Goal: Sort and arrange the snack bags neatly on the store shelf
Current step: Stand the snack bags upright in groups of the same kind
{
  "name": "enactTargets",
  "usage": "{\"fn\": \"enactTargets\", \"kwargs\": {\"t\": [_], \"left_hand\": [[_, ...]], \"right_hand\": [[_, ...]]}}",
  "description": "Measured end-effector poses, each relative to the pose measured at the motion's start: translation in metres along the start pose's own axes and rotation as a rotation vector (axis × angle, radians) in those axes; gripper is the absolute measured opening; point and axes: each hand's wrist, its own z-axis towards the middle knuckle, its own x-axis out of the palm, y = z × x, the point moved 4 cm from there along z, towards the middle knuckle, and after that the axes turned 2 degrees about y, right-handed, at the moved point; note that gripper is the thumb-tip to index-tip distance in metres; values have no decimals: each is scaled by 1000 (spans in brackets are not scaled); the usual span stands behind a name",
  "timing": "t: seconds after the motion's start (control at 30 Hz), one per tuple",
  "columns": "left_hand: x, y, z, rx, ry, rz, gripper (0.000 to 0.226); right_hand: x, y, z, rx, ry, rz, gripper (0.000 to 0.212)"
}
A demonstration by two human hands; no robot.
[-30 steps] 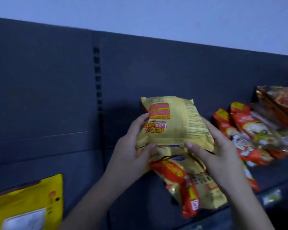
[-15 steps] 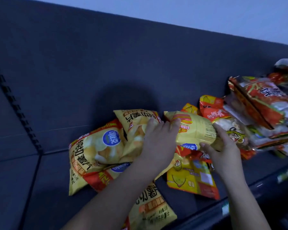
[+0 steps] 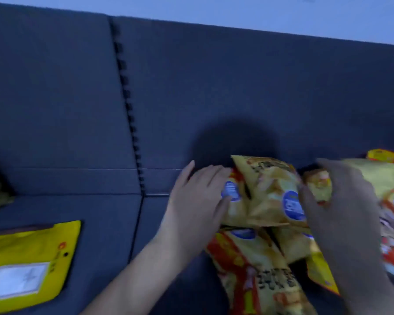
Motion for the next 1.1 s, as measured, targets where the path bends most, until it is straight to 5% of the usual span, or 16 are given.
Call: {"fn": "enactTargets", "kwargs": {"t": [0.27, 0.53, 0.77, 0.97, 1.1], "left_hand": [[-135, 192, -165, -566, -24, 225, 40], [-235, 319, -307, -1084, -35, 203, 70], [-224, 391, -313, -1158, 2, -124, 93], [-201, 426, -299, -1057, 10, -256, 56], [-207, 414, -294, -927, -131, -231, 44]], "right_hand": [[125, 217, -92, -369, 682, 308, 42], [256, 373, -181, -327, 1040, 478, 69], [337, 445, -185, -135, 986, 703, 79], [354, 461, -174, -97, 1015, 827, 83], [334, 452, -178, -90, 956, 919, 81]]}}
